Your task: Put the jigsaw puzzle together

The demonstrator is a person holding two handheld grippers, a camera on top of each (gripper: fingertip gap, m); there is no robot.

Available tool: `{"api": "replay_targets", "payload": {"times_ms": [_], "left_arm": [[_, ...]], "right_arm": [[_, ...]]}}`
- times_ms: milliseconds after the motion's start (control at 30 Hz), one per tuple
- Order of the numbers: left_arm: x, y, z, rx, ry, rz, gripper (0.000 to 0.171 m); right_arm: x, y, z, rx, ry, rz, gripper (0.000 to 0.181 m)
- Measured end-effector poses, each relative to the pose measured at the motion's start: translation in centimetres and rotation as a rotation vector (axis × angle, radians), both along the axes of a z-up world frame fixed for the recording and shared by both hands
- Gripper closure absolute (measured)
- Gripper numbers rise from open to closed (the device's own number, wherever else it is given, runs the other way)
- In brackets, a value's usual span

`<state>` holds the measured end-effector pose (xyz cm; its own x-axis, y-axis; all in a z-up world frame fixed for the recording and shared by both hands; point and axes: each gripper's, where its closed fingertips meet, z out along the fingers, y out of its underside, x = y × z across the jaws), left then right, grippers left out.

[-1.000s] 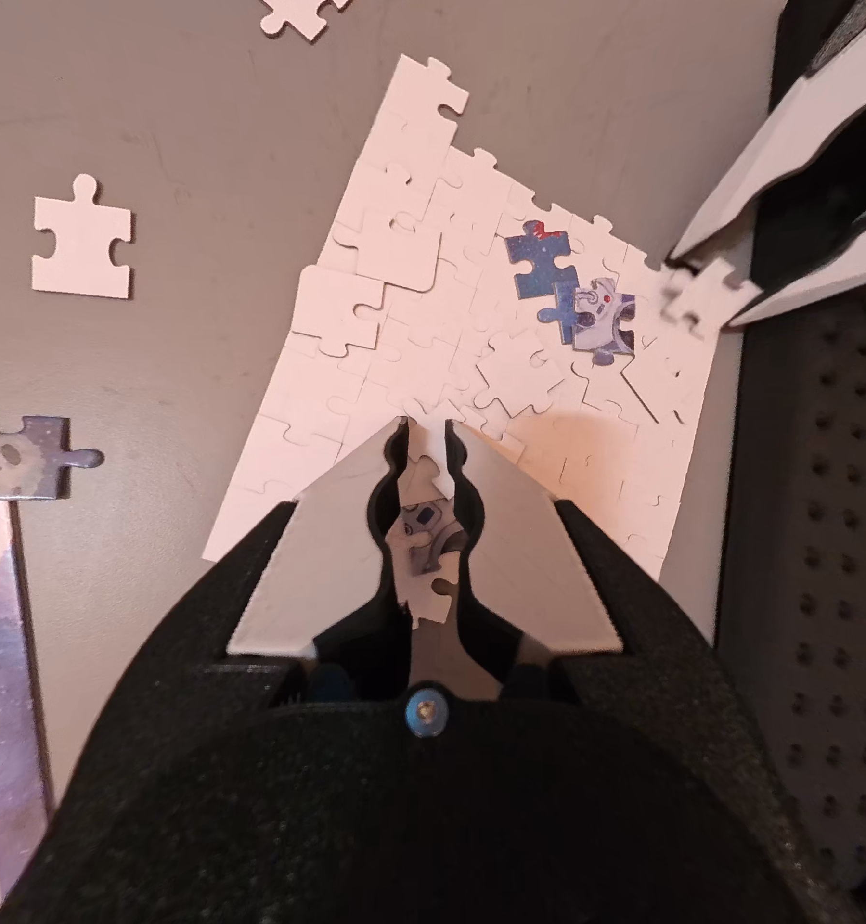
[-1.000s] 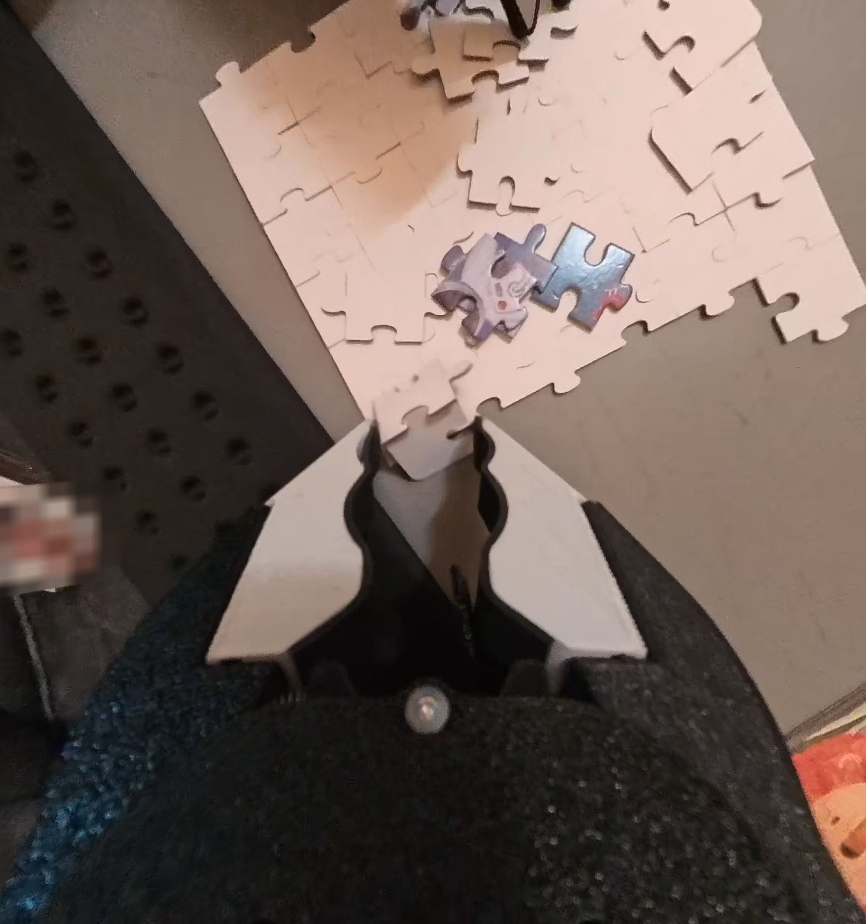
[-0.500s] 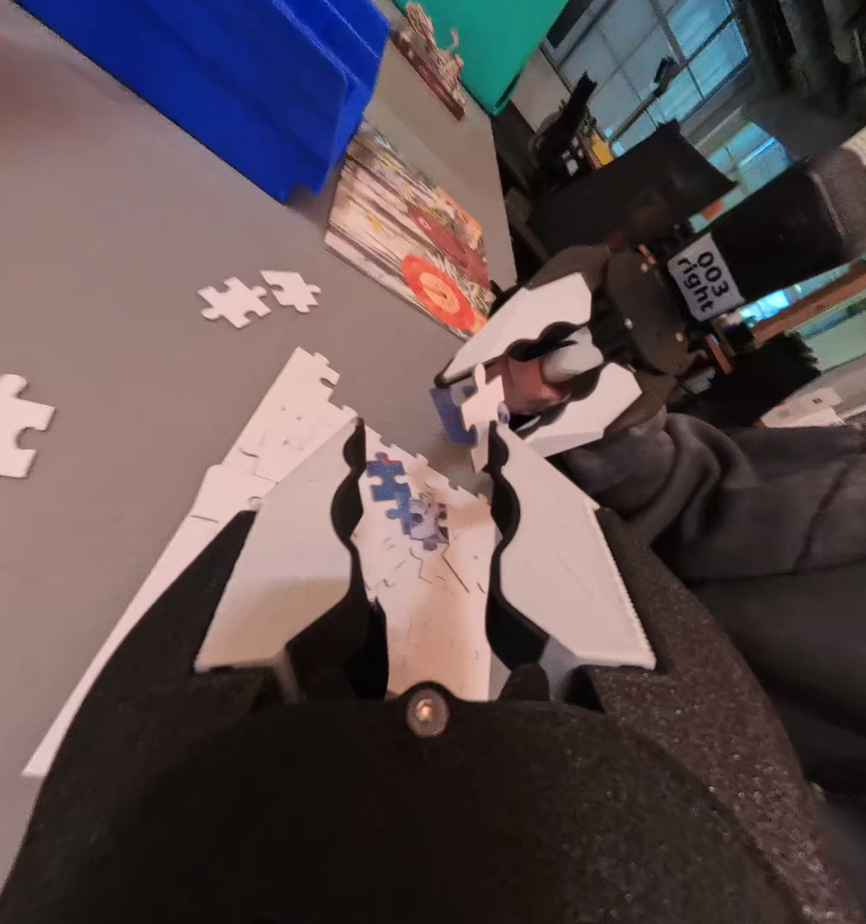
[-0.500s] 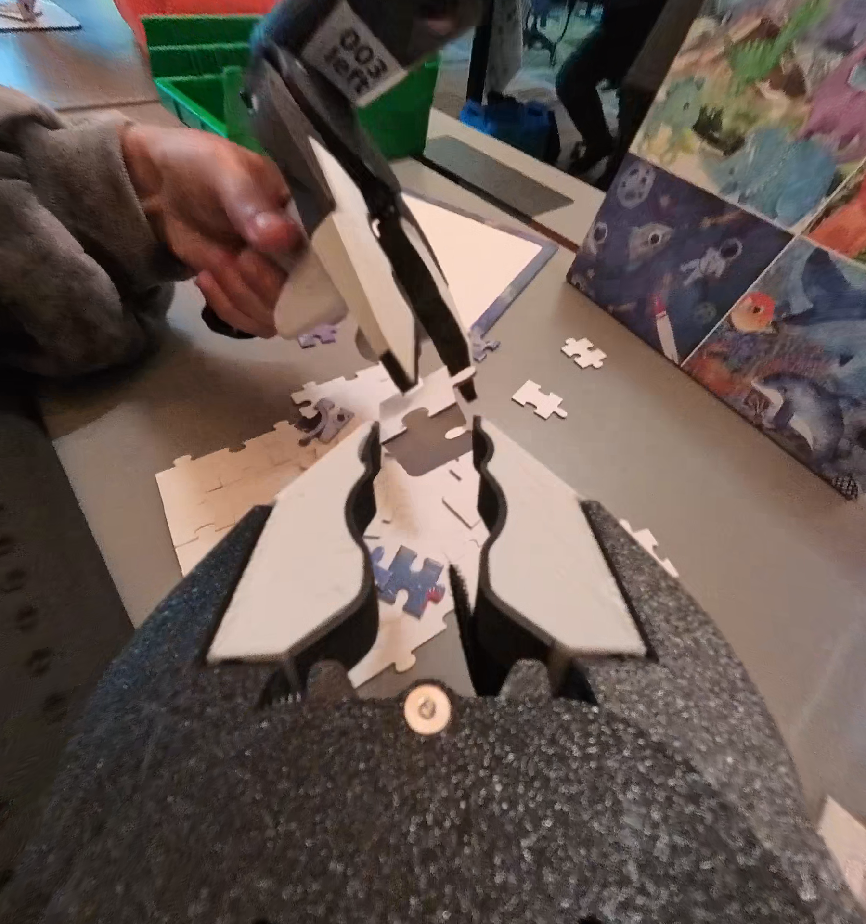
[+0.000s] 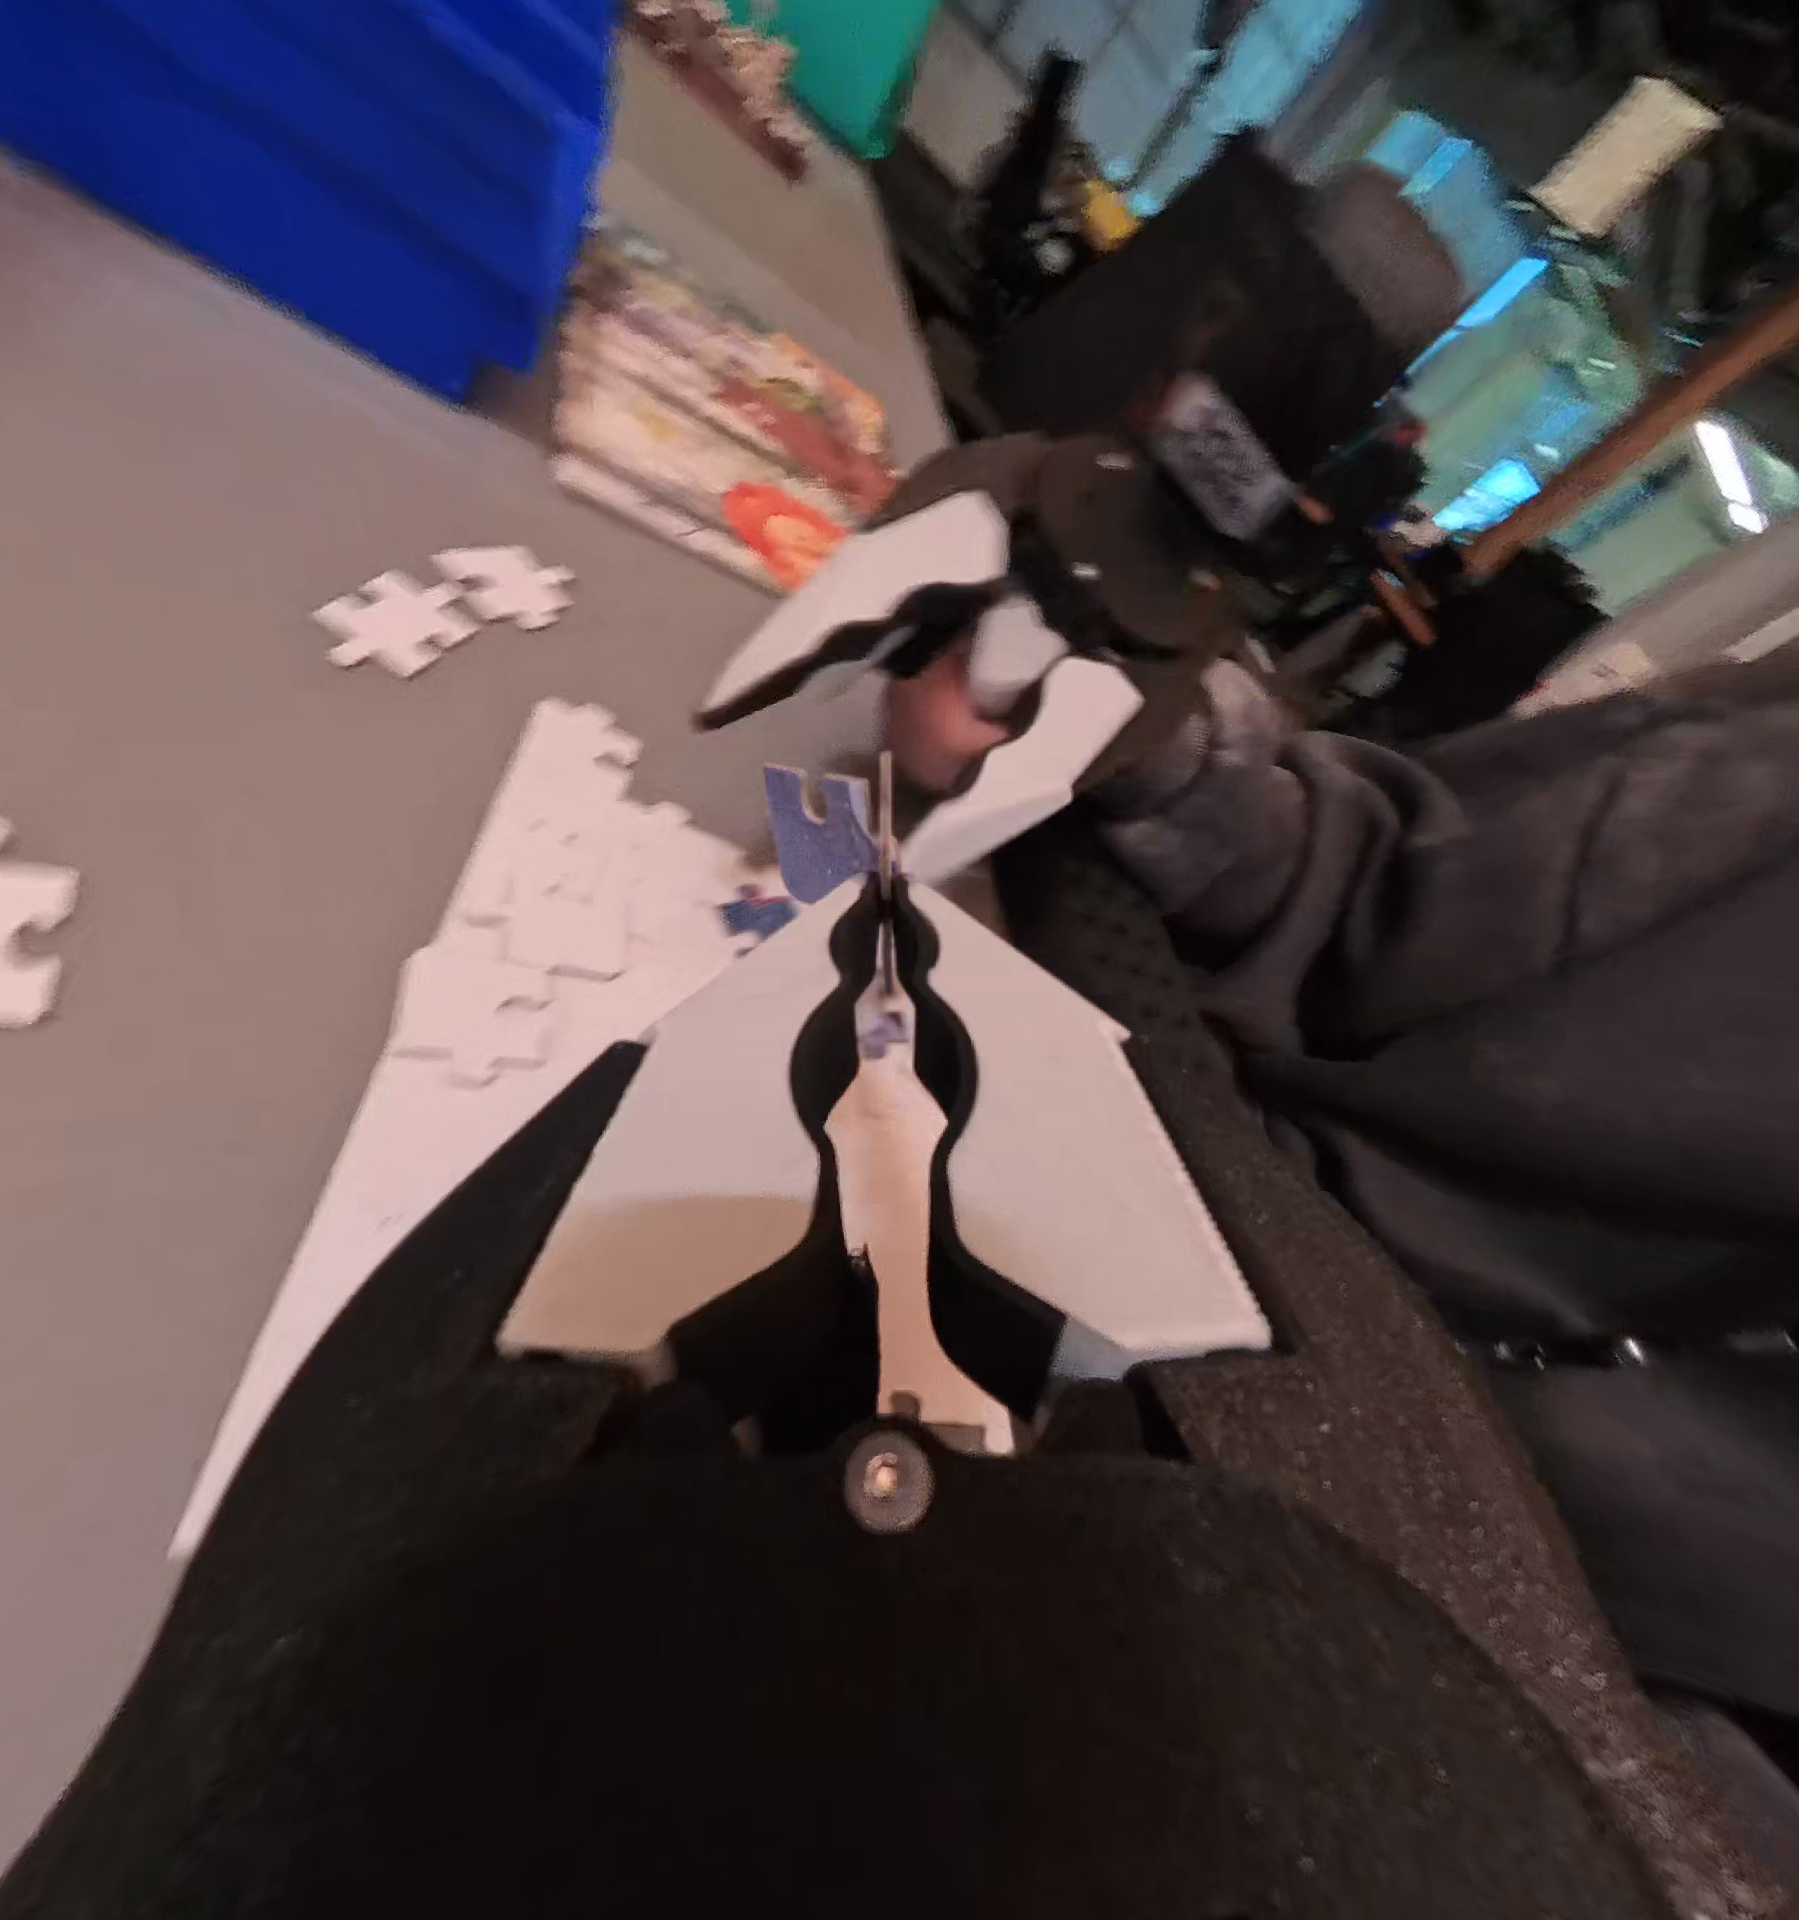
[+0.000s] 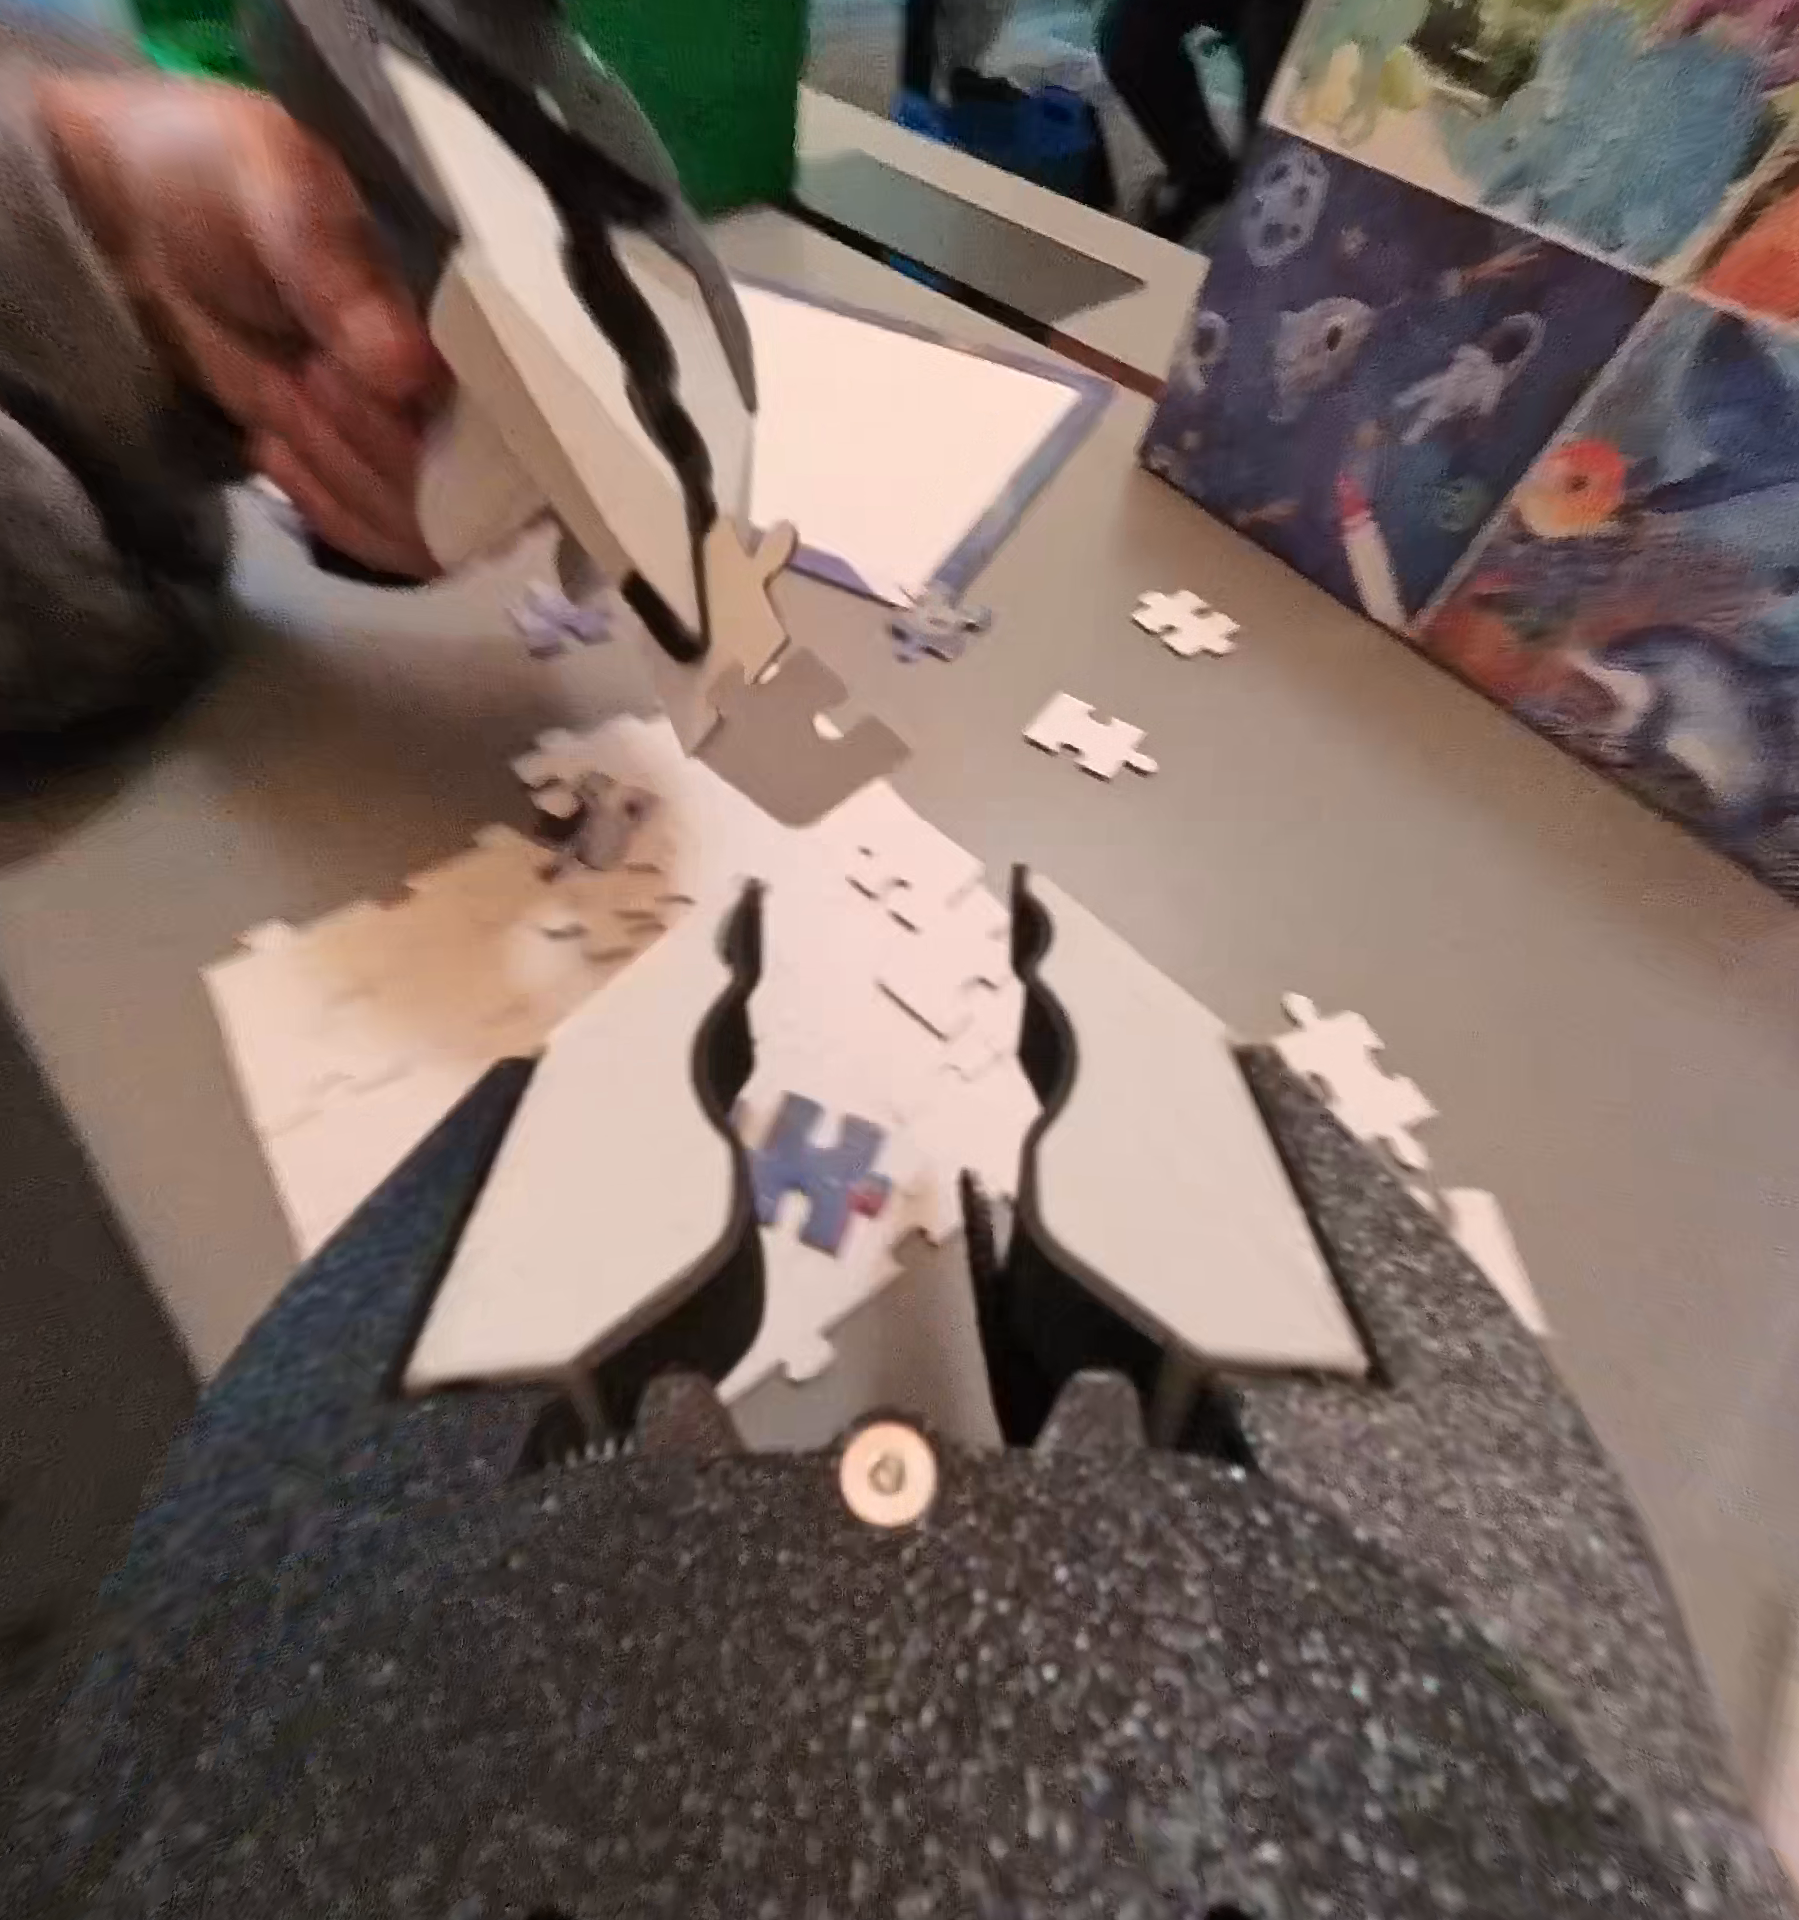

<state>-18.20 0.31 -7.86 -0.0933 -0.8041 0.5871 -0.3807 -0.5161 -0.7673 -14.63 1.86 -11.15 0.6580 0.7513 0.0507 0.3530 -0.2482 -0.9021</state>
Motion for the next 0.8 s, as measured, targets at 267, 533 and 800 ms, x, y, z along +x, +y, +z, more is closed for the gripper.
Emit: {"api": "replay_targets", "payload": {"times_ms": [267, 533, 800], "left_arm": [[0.4, -2.3, 0.9, 0.075, -0.039, -0.082, 0.170], [-2.2, 2.7, -4.5, 0.178, 0.297, 0.138, 0.117], [-6.7, 4.5, -9.3, 0.349, 0.568, 0.154, 0.073]], "right_arm": [[-2.6, -3.8, 4.1, -0.208, 0.396, 0.288, 0.175], [1.9, 0.2, -2.6, -0.318, 0.097, -0.042, 0.180], [-2.0, -1.2, -5.1, -0.283, -0.230, 0.120, 0.128]]}}
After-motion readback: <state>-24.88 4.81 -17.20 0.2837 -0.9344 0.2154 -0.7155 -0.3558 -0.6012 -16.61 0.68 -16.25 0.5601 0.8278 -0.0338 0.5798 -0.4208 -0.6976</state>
